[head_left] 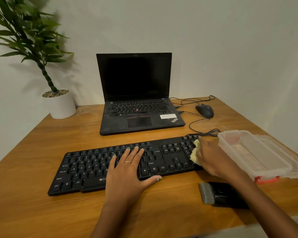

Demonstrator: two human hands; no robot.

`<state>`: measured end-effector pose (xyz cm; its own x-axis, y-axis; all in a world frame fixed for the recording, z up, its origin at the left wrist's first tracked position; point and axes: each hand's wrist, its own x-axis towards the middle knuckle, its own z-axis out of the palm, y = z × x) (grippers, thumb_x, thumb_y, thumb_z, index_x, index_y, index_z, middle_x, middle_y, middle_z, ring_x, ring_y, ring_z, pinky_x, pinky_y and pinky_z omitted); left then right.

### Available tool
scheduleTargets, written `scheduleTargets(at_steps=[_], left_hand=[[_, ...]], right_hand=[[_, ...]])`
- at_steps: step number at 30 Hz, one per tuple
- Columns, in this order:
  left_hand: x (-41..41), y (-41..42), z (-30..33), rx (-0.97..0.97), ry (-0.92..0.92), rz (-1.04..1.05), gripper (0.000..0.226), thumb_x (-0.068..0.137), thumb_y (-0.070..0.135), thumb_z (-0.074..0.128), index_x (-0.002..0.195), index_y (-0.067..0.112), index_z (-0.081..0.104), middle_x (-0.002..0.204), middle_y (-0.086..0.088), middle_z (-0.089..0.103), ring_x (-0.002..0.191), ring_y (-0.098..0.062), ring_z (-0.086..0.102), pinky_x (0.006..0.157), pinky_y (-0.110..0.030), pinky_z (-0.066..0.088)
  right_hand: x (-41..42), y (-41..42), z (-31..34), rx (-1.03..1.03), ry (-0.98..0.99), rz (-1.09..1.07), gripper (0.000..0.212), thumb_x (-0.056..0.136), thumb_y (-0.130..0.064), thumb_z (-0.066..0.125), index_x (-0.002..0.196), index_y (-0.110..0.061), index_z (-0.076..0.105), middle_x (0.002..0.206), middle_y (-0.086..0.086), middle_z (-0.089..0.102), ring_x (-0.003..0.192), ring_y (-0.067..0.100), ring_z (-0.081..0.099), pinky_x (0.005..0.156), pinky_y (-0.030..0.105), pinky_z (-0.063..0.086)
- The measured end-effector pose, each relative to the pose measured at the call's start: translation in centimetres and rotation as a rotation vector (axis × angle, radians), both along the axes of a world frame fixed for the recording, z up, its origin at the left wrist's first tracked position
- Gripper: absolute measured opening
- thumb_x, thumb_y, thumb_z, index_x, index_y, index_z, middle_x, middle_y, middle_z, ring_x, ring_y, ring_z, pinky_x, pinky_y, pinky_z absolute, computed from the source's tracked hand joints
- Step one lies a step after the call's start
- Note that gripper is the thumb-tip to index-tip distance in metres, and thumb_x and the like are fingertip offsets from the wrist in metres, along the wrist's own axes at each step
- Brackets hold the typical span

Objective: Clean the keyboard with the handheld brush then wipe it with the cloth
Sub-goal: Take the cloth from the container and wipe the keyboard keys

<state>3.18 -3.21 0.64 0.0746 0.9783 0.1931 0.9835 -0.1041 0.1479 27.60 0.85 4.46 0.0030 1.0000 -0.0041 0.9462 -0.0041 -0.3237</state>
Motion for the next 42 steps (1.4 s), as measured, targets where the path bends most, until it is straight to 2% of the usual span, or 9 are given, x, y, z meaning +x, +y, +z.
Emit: scheduleTargets(at_steps=[5,11,14,18,24,28,33,39,42], left_hand=[[0.0,0.0,-0.1,0.004,-0.003,0.003,0.114,0.051,0.095,-0.006,0.151,0.041,0.000,0.159,0.018,0.001,0.145,-0.004,-0.005,0.116,-0.038,-0.008],[0.0,0.1,-0.2,0.018,-0.012,0.000,0.112,0.055,0.096,-0.003,0.151,0.040,0.004,0.159,0.017,0.003,0.145,-0.004,-0.003,0.116,-0.038,-0.009],[0.0,0.1,-0.2,0.013,0.004,-0.007,0.112,0.055,0.095,-0.004,0.152,0.039,0.003,0.159,0.017,0.002,0.145,-0.004,-0.004,0.116,-0.038,-0.009],[-0.1,0.0,-0.1,0.008,0.003,-0.018,0.111,0.055,0.095,-0.005,0.151,0.039,0.002,0.159,0.017,0.002,0.146,-0.004,-0.003,0.116,-0.038,-0.009],[-0.2,0.2,-0.1,0.010,-0.005,-0.027,0.110,0.057,0.094,-0.004,0.152,0.039,0.002,0.159,0.016,0.002,0.146,-0.006,-0.002,0.117,-0.039,-0.008],[-0.3,0.2,-0.1,0.011,-0.005,-0.034,0.108,0.058,0.094,-0.004,0.152,0.039,0.001,0.159,0.016,0.003,0.146,-0.006,-0.002,0.116,-0.039,-0.009],[-0.5,0.2,-0.3,0.015,-0.008,-0.045,0.106,0.060,0.093,-0.005,0.151,0.040,0.000,0.159,0.016,0.002,0.146,-0.006,-0.002,0.117,-0.040,-0.008],[-2.9,-1.3,1.3,0.239,-0.209,0.045,0.084,0.079,0.084,0.010,0.144,0.037,0.034,0.153,0.014,0.028,0.142,-0.008,0.024,0.117,-0.045,-0.004],[-7.6,-1.8,1.7,0.271,-0.228,0.247,0.085,0.080,0.081,0.014,0.141,0.031,0.044,0.151,0.004,0.038,0.139,-0.019,0.032,0.115,-0.056,0.003]], right_hand=[[0.2,-3.9,0.3,-0.044,0.076,-0.021,0.063,0.098,-0.026,0.039,0.151,-0.016,0.007,0.151,0.009,0.028,0.125,0.024,0.042,0.098,0.035,0.040],[-0.8,-6.4,0.2,0.107,-0.016,-0.129,0.043,0.093,-0.019,0.055,0.129,-0.023,0.032,0.117,0.001,0.041,0.085,0.010,0.047,0.070,0.021,0.041],[-2.9,-6.9,-0.2,0.175,-0.011,0.015,0.042,0.089,-0.018,0.061,0.122,-0.027,0.038,0.121,-0.007,0.038,0.093,0.006,0.045,0.076,0.016,0.040],[-3.1,-5.9,-0.2,0.191,-0.045,0.065,0.029,0.089,-0.026,0.059,0.113,-0.031,0.043,0.113,-0.013,0.040,0.084,0.003,0.043,0.057,0.013,0.029],[-1.6,-5.2,-0.1,0.264,-0.075,-0.194,0.032,0.083,-0.026,0.068,0.108,-0.025,0.048,0.110,-0.003,0.049,0.085,0.012,0.046,0.063,0.025,0.038],[-2.6,-5.3,-0.9,0.335,-0.075,-0.055,0.030,0.079,-0.011,0.070,0.102,-0.022,0.053,0.100,-0.004,0.050,0.082,0.013,0.047,0.062,0.023,0.040],[-1.0,-4.8,-0.2,0.240,-0.068,-0.040,0.028,0.082,-0.028,0.066,0.105,-0.029,0.049,0.106,-0.008,0.047,0.085,0.009,0.047,0.064,0.022,0.044],[-3.5,-5.5,0.5,0.246,-0.191,-0.007,0.040,0.087,-0.024,0.062,0.121,-0.027,0.040,0.121,-0.006,0.045,0.104,0.011,0.045,0.083,0.021,0.040],[-5.4,-6.1,-0.2,0.270,-0.084,0.128,0.035,0.090,-0.020,0.058,0.115,-0.030,0.036,0.112,-0.011,0.040,0.093,0.005,0.042,0.074,0.016,0.040]])
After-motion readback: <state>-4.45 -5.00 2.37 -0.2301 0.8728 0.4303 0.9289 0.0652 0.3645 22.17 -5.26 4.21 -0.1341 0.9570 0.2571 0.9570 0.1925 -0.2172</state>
